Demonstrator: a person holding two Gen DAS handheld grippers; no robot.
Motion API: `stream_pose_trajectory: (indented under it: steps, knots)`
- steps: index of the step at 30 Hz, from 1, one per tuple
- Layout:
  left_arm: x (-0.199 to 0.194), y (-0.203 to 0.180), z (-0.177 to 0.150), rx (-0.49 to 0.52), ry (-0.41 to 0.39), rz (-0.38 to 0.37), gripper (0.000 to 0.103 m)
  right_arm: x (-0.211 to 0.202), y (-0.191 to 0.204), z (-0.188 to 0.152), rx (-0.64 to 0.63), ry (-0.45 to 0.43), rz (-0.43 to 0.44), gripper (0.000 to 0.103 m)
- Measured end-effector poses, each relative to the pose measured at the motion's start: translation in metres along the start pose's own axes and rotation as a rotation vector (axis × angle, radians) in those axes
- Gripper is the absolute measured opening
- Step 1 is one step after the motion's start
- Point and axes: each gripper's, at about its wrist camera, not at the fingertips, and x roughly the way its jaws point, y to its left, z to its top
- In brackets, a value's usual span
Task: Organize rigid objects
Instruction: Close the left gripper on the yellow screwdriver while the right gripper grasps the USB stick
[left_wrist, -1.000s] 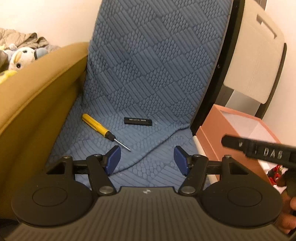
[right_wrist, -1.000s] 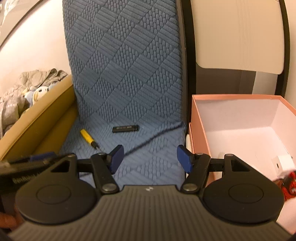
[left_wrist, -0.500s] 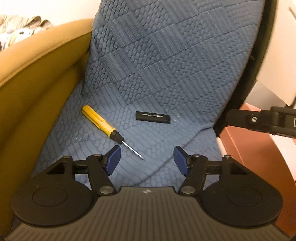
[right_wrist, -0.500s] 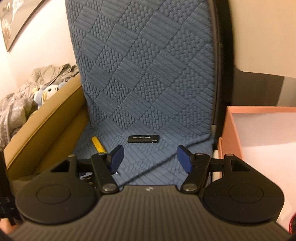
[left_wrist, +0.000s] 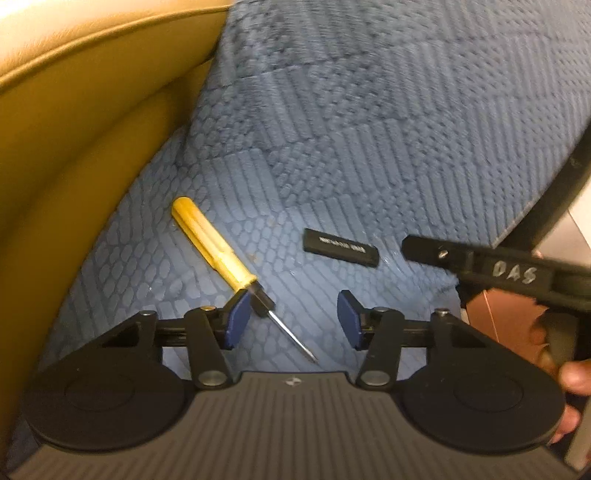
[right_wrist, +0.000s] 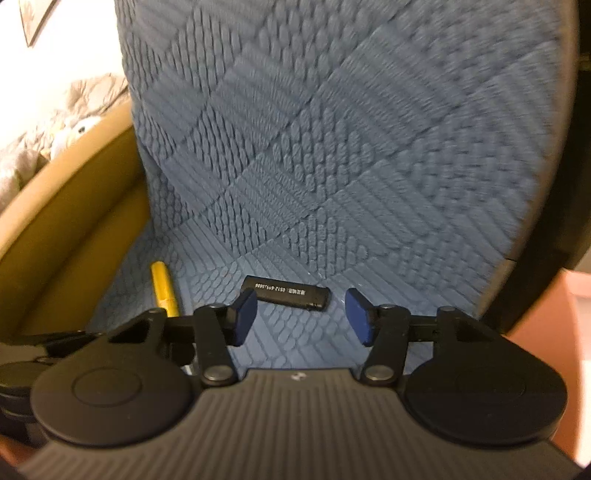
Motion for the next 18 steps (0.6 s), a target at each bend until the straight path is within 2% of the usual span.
stream_pose_trajectory:
  steps: [5,12,18]
  knots:
    - [0.011,0.016,0.011,-0.085,0.005,0.01,0.052,0.031,0.008,0.002,-0.142,0.036,0.004,0.053]
    - [0.021,0.024,0.025,-0.132,-0.007,0.049,0.05,0.056,0.008,-0.003,-0.258,0.057,0.014,0.051]
    - [0.023,0.027,0.028,-0.138,-0.003,0.08,0.05,0.069,0.003,0.001,-0.272,0.051,0.043,0.052]
